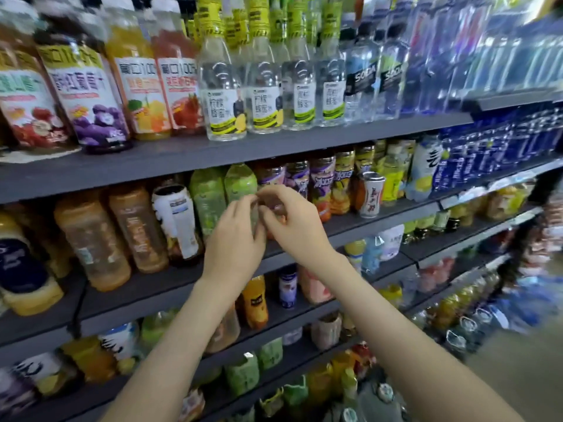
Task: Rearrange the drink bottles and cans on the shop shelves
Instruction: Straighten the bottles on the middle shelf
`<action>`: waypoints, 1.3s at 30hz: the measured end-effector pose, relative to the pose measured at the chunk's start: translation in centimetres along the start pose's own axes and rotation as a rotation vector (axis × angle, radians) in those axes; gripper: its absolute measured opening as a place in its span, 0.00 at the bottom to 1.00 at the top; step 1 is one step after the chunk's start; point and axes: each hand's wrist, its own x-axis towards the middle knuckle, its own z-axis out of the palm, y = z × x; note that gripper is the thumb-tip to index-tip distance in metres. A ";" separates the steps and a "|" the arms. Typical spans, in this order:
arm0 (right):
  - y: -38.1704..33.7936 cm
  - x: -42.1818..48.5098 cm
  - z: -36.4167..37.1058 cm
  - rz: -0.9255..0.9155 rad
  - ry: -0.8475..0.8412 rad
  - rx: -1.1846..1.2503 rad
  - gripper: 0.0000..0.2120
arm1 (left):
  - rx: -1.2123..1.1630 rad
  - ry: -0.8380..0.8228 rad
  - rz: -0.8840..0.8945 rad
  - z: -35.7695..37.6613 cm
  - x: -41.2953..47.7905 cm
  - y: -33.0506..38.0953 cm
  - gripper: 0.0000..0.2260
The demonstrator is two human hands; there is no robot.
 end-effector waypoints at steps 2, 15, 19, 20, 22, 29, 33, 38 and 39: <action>2.8 -0.9 -3.3 0.070 0.010 -0.016 0.14 | -0.028 -0.042 -0.021 2.9 0.5 2.5 0.15; 22.3 -2.8 -18.1 0.606 -0.003 -0.007 0.22 | -0.013 -0.260 -0.332 19.6 2.8 11.3 0.16; 24.8 0.3 -16.4 0.657 -0.032 0.044 0.25 | 0.040 -0.279 -0.341 21.5 4.1 10.5 0.17; 25.2 1.4 -15.8 0.671 -0.027 0.066 0.26 | 0.056 -0.281 -0.339 21.9 4.6 10.2 0.17; 26.3 3.3 -14.4 0.674 -0.001 0.088 0.27 | 0.071 -0.287 -0.337 22.7 5.6 9.5 0.17; 29.7 5.9 -11.3 0.634 0.049 -0.057 0.32 | -0.001 -0.292 -0.328 25.0 7.6 7.4 0.16; 28.1 4.1 -12.9 0.546 0.034 0.010 0.29 | -0.131 -0.284 -0.339 24.8 7.0 8.0 0.17; 22.6 1.6 -15.0 0.464 -0.118 0.260 0.30 | -0.461 -0.260 -0.441 20.6 3.5 11.1 0.27; 21.1 1.1 -15.0 0.447 -0.161 0.295 0.32 | -0.476 -0.231 -0.462 19.5 2.5 11.7 0.28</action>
